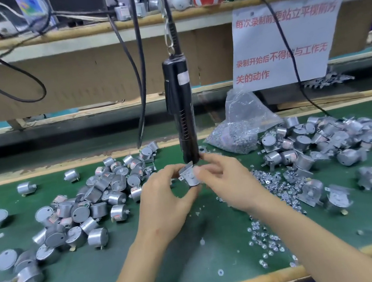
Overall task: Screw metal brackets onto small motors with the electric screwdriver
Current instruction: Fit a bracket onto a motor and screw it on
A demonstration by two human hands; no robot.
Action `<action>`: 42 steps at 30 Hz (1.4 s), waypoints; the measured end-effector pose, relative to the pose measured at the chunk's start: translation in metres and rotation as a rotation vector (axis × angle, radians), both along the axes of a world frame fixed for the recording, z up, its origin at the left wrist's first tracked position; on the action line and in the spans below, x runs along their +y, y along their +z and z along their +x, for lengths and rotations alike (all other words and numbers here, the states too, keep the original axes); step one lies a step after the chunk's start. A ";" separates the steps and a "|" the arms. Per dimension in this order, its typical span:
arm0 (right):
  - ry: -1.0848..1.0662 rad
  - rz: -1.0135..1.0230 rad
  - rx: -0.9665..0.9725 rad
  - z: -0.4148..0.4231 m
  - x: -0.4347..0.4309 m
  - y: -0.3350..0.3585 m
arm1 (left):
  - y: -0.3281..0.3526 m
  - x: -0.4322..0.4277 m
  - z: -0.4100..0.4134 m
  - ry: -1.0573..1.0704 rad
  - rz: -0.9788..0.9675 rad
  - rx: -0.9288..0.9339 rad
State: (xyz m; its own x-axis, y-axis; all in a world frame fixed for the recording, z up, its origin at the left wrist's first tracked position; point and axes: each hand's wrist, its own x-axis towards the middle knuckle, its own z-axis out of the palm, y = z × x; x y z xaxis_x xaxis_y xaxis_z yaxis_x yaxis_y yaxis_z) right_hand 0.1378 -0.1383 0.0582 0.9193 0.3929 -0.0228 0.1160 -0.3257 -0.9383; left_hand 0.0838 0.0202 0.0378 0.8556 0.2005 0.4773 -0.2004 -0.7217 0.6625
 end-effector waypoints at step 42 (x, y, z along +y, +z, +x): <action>0.038 0.393 -0.368 0.079 0.061 0.047 | -0.023 0.064 -0.001 0.499 0.645 0.482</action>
State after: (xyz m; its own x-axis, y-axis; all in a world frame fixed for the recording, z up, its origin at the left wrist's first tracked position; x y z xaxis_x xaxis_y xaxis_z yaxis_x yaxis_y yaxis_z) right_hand 0.2172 -0.0775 0.1051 0.8237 0.3402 0.4535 0.4650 0.0523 -0.8838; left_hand 0.0830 0.0844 0.0148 0.8763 0.4170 0.2412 0.4211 -0.9063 0.0372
